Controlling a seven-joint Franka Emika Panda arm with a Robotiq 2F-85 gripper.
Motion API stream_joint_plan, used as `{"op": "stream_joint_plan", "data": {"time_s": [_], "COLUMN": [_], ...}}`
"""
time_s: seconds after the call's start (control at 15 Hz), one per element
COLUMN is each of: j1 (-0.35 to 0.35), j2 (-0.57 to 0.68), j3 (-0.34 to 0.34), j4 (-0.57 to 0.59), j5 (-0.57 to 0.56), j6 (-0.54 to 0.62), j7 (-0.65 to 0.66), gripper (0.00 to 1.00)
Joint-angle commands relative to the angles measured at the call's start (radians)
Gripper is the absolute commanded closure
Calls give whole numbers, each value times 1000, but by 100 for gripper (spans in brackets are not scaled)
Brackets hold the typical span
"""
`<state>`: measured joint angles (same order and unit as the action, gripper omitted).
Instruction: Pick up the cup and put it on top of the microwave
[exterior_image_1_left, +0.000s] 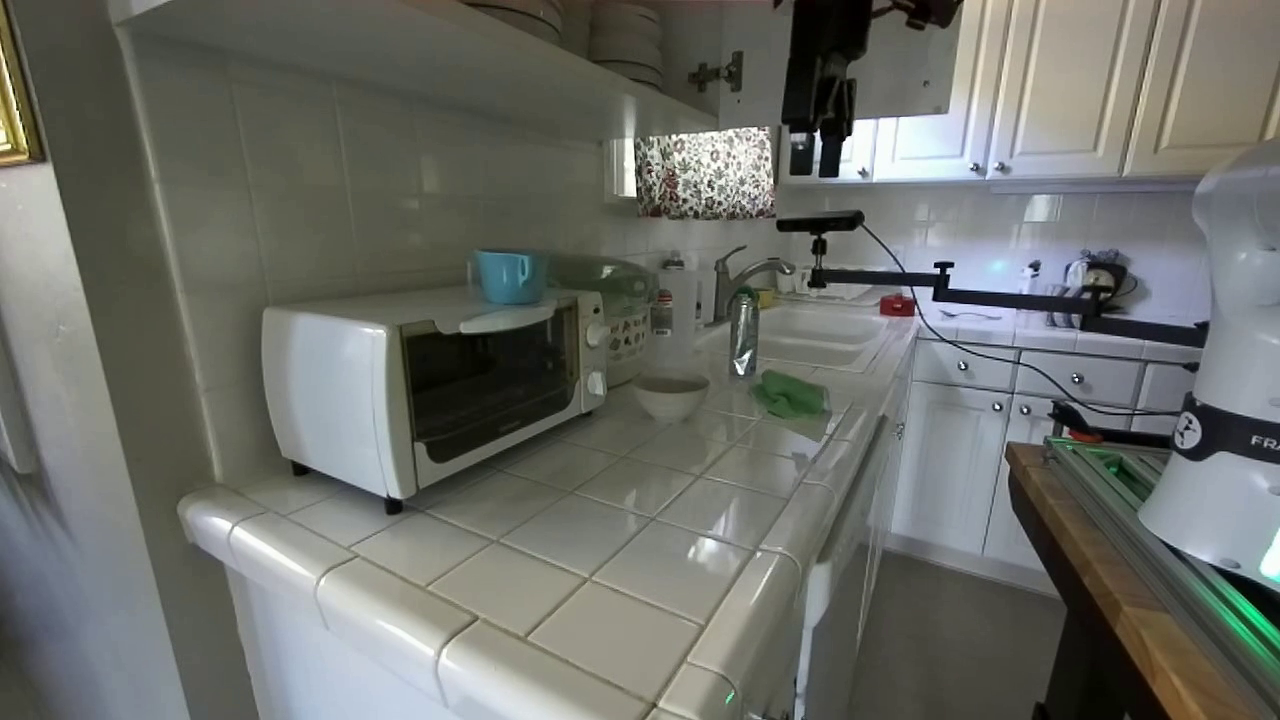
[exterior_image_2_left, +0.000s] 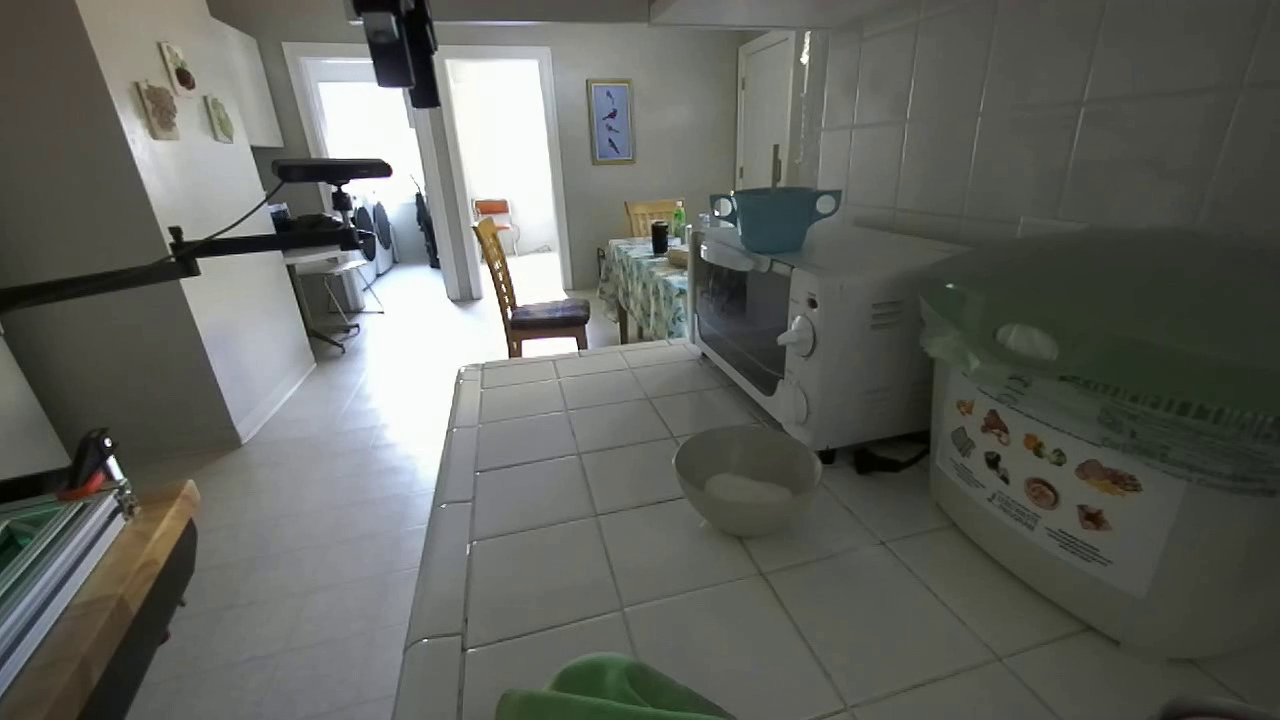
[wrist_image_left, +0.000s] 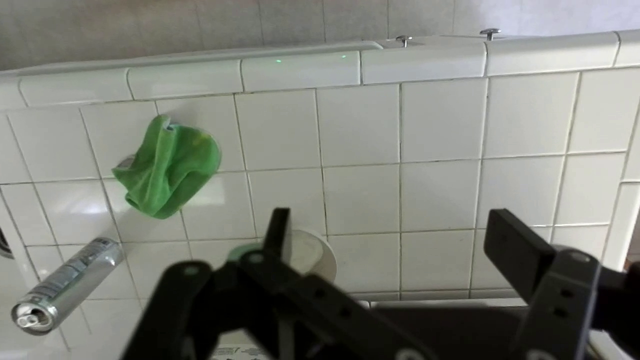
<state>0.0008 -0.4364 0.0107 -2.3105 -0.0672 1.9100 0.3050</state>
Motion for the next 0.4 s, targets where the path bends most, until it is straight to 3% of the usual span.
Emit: {"op": "stream_joint_plan", "data": {"time_s": [0.0,0.33], "j1": [-15,-28], "j2": [-4,4], "j3": [-13,1], "j4": [-22,-9], "j5": [15,5], "j6": [28,14], "j7": [-93,-73], "gripper": [0,0]}}
